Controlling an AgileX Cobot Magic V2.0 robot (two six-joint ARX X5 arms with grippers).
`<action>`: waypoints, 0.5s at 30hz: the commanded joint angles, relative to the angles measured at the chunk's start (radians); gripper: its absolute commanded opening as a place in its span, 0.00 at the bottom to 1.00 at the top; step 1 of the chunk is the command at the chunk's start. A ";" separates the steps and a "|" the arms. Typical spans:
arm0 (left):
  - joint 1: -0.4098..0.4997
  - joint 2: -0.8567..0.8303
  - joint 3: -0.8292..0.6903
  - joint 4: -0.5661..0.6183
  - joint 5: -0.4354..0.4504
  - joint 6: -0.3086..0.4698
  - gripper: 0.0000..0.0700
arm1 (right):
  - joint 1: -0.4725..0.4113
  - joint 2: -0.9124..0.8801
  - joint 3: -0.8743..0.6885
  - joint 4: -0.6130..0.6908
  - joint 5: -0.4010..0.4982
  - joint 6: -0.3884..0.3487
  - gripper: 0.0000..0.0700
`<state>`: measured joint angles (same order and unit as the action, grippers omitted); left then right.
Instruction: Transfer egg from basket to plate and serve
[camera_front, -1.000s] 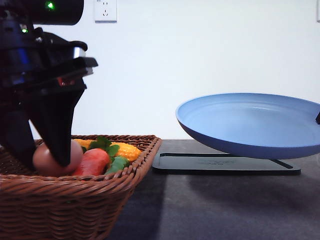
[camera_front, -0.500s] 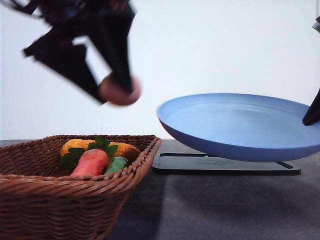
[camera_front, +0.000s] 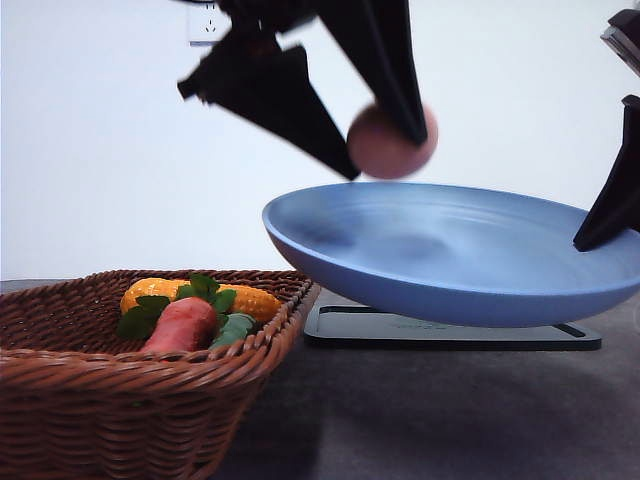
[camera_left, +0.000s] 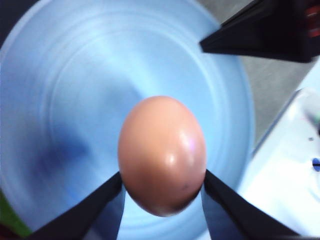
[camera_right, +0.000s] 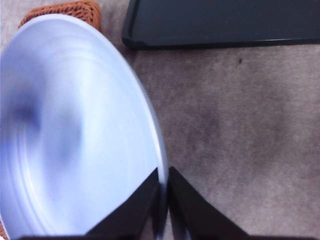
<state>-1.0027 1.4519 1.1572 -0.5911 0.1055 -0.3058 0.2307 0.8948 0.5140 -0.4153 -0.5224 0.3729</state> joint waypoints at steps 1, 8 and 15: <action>-0.015 0.029 0.015 0.007 -0.002 0.009 0.32 | 0.012 0.006 0.013 0.005 -0.009 0.017 0.00; -0.015 0.081 0.015 0.003 -0.002 0.007 0.32 | 0.034 0.006 0.013 -0.031 -0.009 0.016 0.00; -0.017 0.100 0.015 -0.033 -0.002 0.008 0.50 | 0.057 0.006 0.013 -0.058 -0.013 0.016 0.00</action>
<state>-1.0065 1.5303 1.1572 -0.6263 0.1059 -0.3058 0.2814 0.8948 0.5140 -0.4768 -0.5243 0.3752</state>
